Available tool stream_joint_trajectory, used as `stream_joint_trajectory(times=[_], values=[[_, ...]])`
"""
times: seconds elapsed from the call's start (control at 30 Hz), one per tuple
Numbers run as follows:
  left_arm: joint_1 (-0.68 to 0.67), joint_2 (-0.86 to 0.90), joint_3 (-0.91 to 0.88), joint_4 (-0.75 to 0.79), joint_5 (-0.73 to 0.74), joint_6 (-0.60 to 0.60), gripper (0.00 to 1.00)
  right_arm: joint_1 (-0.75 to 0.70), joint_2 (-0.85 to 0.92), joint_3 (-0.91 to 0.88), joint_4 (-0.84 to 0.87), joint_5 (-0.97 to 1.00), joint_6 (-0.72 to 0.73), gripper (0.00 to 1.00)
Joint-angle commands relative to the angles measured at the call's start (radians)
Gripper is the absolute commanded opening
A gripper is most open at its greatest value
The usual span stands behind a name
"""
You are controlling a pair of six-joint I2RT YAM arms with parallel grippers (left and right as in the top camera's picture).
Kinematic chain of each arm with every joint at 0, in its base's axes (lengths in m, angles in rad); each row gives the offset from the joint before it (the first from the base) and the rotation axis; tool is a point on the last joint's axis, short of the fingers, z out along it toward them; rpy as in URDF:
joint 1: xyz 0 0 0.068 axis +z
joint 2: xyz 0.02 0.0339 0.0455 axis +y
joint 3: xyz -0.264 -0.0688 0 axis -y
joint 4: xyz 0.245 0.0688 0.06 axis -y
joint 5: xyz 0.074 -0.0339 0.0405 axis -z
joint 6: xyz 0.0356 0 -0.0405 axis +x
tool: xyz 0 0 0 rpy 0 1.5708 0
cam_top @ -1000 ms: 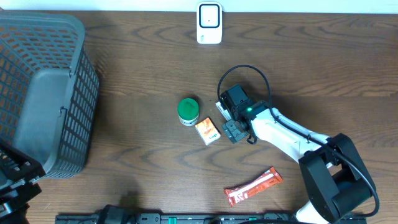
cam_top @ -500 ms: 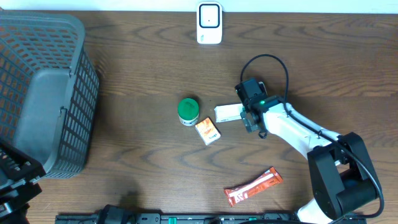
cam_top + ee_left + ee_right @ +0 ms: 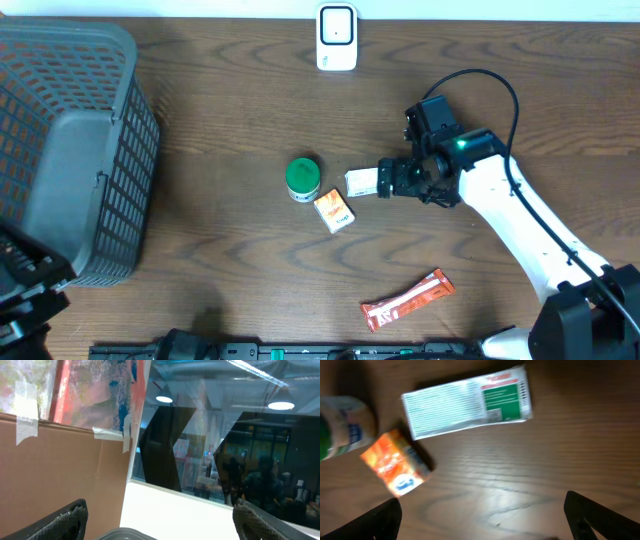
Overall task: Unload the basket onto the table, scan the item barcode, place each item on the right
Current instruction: 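Lift the Panadol box with the right gripper and rotate it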
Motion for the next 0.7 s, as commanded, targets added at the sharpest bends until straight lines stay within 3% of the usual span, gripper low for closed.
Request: stream_joint_trajectory(times=[0.0,0.03,0.1,0.13,0.23,0.33,0.67], values=[[0.006,-0.005,-0.025,0.017,-0.001,-0.01,0.91,-0.008,-0.006,0.012,0.022,-0.09,0.076,0.99],[0.006,-0.005,-0.029,0.021,-0.001,-0.01,0.91,-0.009,-0.006,0.012,0.024,-0.089,0.125,0.99],[0.006,-0.005,-0.033,0.024,-0.001,-0.011,0.91,-0.013,-0.005,0.012,-0.027,-0.088,0.393,0.99],[0.006,-0.005,-0.034,0.024,-0.001,-0.018,0.91,-0.015,-0.002,0.012,-0.097,-0.089,0.617,0.99],[0.006,-0.005,-0.034,0.024,-0.001,-0.037,0.91,-0.015,0.005,0.012,-0.119,-0.069,0.828,0.99],[0.006,-0.005,-0.034,0.024,-0.001,-0.036,0.9,-0.016,0.011,0.012,-0.104,-0.063,0.945,0.99],[0.006,-0.005,-0.034,0.024,-0.001,-0.037,0.91,-0.084,0.055,0.013,-0.037,-0.089,1.008,0.94]])
